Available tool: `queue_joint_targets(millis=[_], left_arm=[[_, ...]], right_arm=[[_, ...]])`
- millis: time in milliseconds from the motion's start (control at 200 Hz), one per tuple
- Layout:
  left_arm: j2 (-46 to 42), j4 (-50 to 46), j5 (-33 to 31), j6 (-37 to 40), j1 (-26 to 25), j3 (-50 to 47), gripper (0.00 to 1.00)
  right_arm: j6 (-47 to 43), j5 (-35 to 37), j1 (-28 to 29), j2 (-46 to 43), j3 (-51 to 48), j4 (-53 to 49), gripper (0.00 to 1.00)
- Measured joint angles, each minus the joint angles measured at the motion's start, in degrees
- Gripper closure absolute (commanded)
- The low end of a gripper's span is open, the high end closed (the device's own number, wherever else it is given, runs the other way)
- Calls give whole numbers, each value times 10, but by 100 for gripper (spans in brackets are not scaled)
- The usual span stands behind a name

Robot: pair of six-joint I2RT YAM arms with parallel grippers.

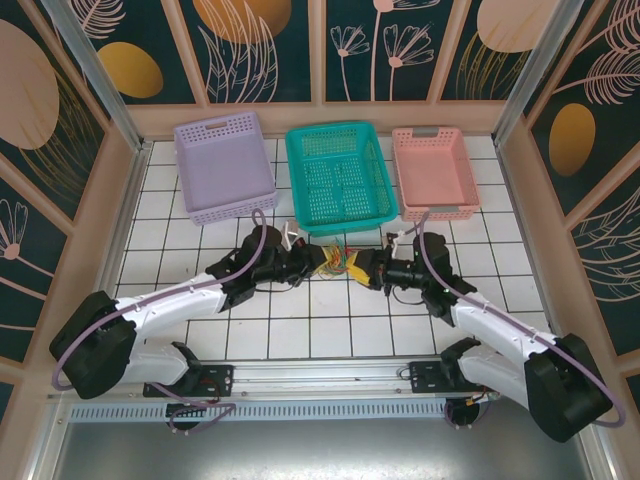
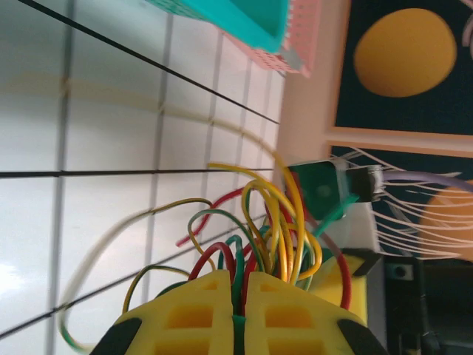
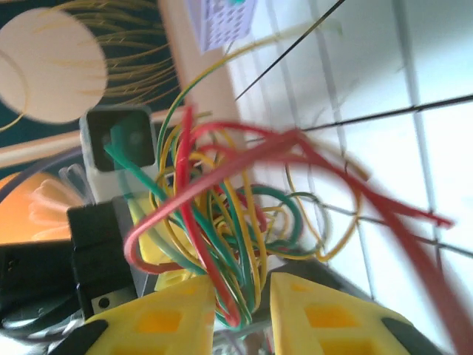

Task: Untangle the cables

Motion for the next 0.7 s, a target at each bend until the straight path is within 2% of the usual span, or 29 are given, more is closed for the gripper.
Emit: queue_joint_targets(millis=[160,280,495,696], left_arm=[[0,-72,-16,97,6,0,100],[-1,-114,-24,170,6,5,100],[-11,-149,-36,267,6,29,100],[-16,-151,-41,297,6,31,100]], right_arm=[[-133,36,-8,25,105,-199,54],[-213,68,-5,35,193,-286,49],[-262,118,43,123,266,-341,44],[-261,144,105,216,304,-355,43]])
